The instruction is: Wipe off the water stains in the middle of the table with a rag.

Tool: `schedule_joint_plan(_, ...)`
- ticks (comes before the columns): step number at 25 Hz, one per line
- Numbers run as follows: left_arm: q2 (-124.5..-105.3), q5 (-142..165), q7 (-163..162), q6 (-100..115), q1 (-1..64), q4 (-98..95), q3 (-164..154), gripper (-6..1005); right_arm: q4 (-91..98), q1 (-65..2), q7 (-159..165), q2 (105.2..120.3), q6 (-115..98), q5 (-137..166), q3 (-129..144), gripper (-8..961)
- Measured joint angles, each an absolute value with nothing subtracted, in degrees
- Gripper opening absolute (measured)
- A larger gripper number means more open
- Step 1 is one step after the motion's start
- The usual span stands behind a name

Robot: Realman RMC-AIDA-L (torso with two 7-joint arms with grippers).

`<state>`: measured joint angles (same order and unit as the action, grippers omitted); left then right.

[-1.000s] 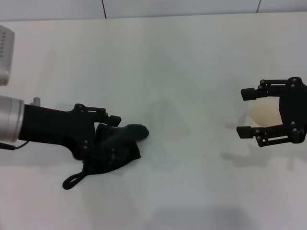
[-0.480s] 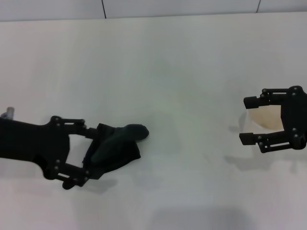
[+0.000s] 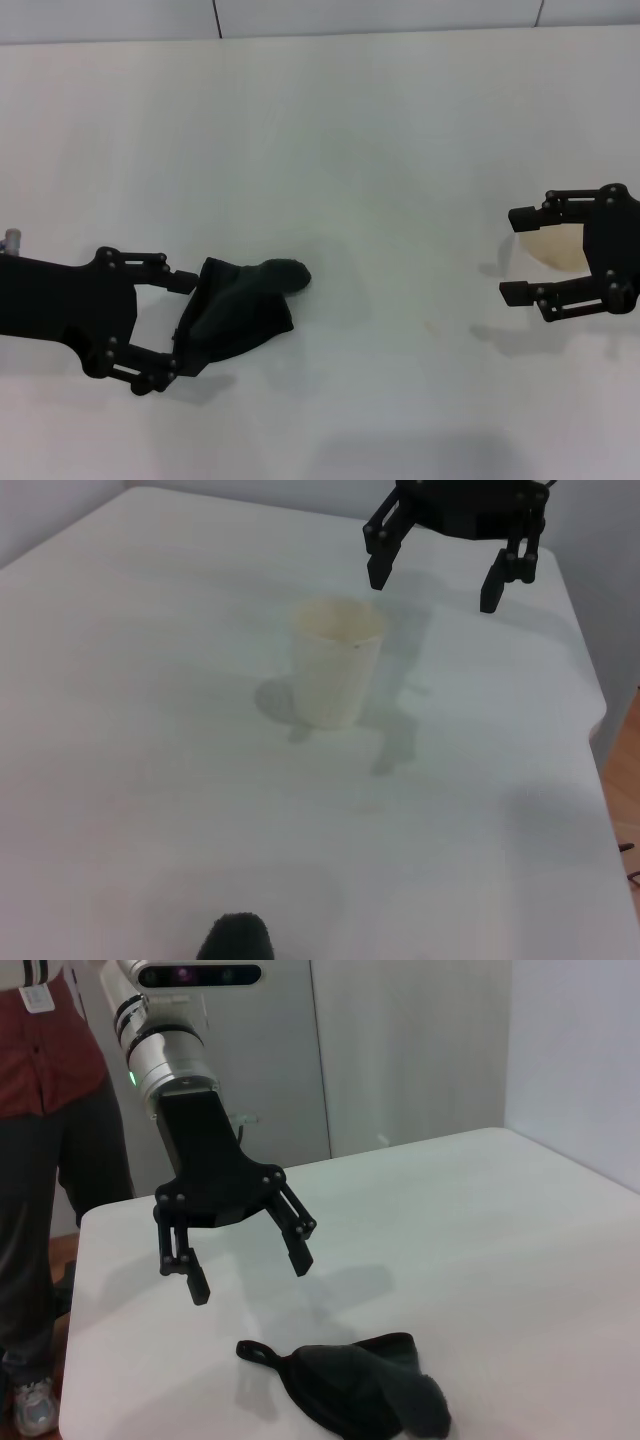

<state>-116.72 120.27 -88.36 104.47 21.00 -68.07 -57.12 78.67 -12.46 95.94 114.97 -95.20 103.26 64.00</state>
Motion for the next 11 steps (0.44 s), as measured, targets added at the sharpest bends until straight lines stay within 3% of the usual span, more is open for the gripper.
schedule_joint_plan(11, -117.32, 119.9, -88.3, 104.3, 21.0, -68.4, -57.0, 890, 78.5, -12.5, 96.0, 114.9, -95.4, 103.6, 64.0, 811)
